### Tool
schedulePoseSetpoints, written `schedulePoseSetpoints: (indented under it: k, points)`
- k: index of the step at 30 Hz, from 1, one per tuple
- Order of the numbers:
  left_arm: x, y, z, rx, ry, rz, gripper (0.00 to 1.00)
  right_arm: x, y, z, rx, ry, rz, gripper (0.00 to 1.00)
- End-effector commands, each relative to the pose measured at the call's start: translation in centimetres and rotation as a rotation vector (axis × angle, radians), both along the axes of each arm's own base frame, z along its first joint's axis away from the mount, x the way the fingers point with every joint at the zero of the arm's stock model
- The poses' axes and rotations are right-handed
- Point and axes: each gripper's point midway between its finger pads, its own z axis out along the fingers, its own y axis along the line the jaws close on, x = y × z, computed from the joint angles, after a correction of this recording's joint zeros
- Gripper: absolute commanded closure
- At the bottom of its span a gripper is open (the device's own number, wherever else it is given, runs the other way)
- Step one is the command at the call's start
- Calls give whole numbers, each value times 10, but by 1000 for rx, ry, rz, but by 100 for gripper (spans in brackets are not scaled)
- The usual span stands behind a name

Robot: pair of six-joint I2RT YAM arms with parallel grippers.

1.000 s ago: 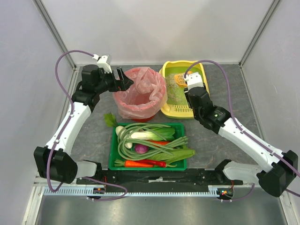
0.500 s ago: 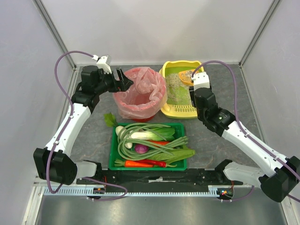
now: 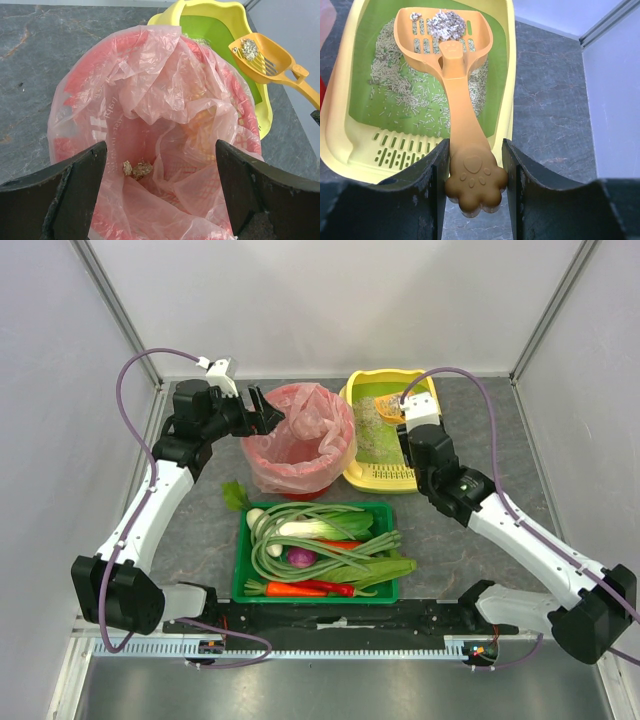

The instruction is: Clean the litter box

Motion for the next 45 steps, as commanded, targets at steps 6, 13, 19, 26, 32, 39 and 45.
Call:
schedulePoseSetpoints:
  k: [6, 13, 19, 26, 32, 39, 45]
  points:
    - [4, 3, 22, -8, -75, 10, 5, 13, -19, 20, 64, -79, -92, 100]
    - [5, 2, 20, -6, -72, 6, 5, 14, -13, 19, 8, -53, -48, 100]
    - [3, 3, 21, -3, -75, 5, 5, 16, -10, 24, 33, -60, -31, 100]
    - [5, 3, 20, -1, -70, 7, 5, 21, -12, 23, 46, -56, -36, 100]
    - [4, 2, 18, 1, -65, 1, 5, 21, 21, 22, 25, -3, 127, 100]
    - [2, 4, 17, 14, -66, 3, 5, 28, 14, 16, 60, -1, 122, 100]
    - [0, 4, 20, 17, -77, -1, 5, 33, 7, 26, 77, -30, 124, 100]
